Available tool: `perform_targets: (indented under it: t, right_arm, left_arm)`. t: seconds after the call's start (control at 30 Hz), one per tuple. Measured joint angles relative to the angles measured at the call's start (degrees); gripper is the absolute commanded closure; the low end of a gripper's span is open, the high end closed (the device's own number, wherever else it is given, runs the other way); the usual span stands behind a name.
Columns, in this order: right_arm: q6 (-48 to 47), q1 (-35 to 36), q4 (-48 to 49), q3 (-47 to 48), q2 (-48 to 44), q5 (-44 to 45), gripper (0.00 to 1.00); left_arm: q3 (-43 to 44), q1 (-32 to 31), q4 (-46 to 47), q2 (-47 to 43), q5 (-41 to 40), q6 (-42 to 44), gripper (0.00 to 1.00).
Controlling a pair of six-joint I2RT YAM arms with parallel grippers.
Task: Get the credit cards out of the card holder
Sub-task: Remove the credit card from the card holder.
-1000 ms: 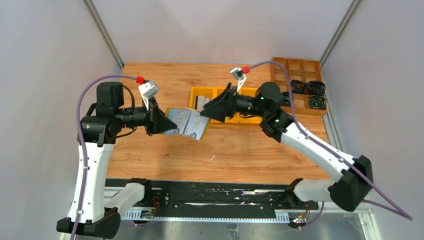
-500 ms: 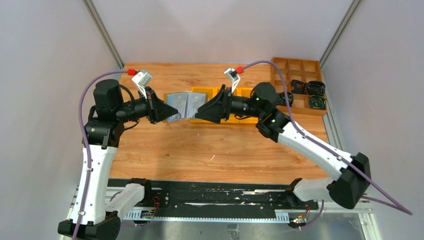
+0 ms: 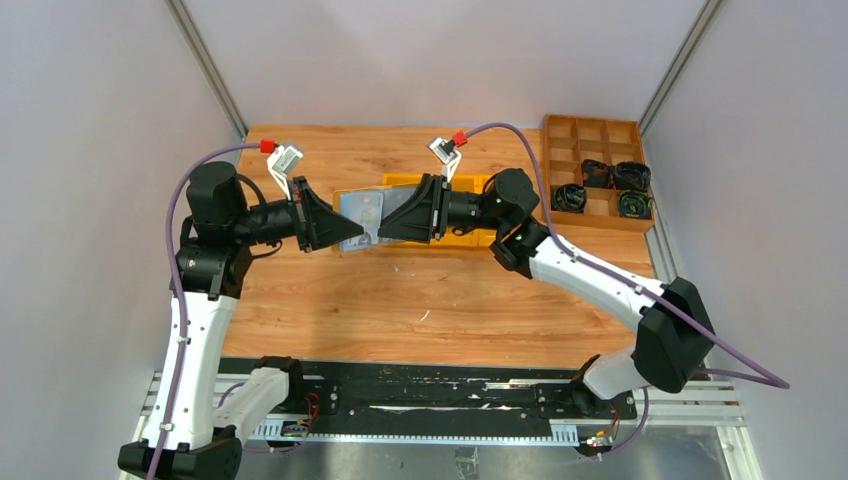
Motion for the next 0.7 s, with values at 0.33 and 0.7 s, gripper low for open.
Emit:
perform_targets:
  t: [0.33,0.7]
  right_arm:
    - [8.2,0.1,10.9,0.0,3.9,-2.0,0.88]
    - [11.6,0.2,16.5,-0.9,5.0,-2.0,1.0]
  left_arm:
    - [-0.4,0.1,0.6,0.0,3.2,-1.6,0.8]
    - [-1.2,0.0,1.8,0.0,8.6,-3.8,0.63]
